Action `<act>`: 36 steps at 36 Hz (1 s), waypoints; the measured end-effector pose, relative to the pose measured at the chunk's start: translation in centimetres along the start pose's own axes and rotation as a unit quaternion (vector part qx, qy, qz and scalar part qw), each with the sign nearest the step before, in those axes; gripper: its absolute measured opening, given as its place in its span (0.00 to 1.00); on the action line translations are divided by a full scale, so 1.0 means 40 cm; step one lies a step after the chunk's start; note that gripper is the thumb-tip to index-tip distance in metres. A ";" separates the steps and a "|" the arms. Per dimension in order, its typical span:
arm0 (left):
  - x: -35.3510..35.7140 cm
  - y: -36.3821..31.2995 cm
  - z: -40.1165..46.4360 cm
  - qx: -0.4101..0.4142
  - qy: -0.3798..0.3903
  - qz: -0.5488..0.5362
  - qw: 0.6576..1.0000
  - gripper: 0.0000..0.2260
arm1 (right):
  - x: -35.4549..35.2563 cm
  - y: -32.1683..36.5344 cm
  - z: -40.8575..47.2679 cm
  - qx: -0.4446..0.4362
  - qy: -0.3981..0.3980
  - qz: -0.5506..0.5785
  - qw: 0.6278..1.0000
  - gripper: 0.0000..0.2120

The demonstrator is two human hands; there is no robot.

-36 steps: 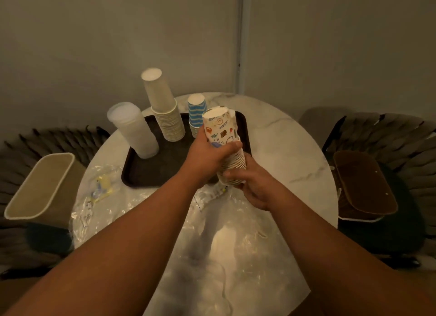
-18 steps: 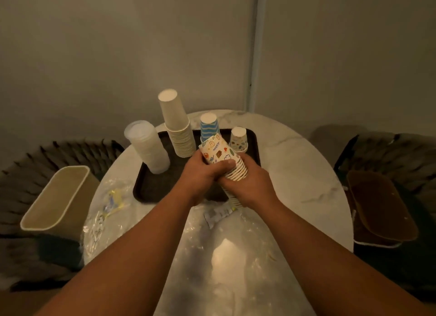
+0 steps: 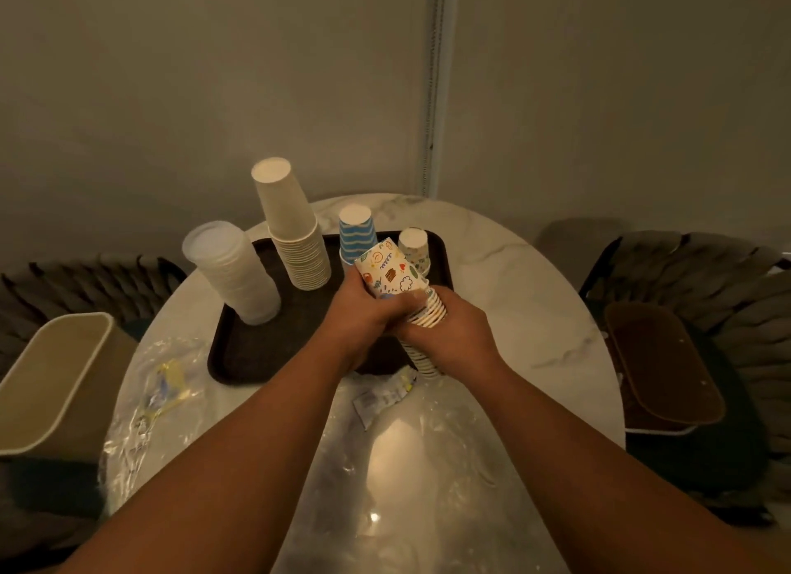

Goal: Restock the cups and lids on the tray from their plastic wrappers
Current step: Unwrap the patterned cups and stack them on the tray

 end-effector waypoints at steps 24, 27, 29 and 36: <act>0.043 -0.150 0.199 0.163 -0.247 0.186 0.937 0.40 | -0.105 -0.232 0.087 0.054 -0.013 0.146 0.988 0.21; 0.067 -0.148 0.255 0.175 -0.256 0.208 0.928 0.43 | -0.116 -0.234 0.109 0.033 -0.019 0.185 0.982 0.22; 0.078 -0.135 0.290 0.180 -0.259 0.222 0.923 0.42 | -0.128 -0.228 0.128 0.016 -0.028 0.207 0.978 0.21; 0.085 -0.039 0.389 0.152 -0.267 0.250 0.918 0.45 | -0.147 -0.214 0.182 -0.036 -0.051 0.268 0.961 0.26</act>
Point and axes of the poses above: each hand's wrist, its own z-axis towards the middle knuckle, its own x-axis out of the palm, y = z × x, the point moved 10 cm from there along z, towards the middle knuckle, and after that the axes turned 3 degrees about -x, right-handed, at the moved point
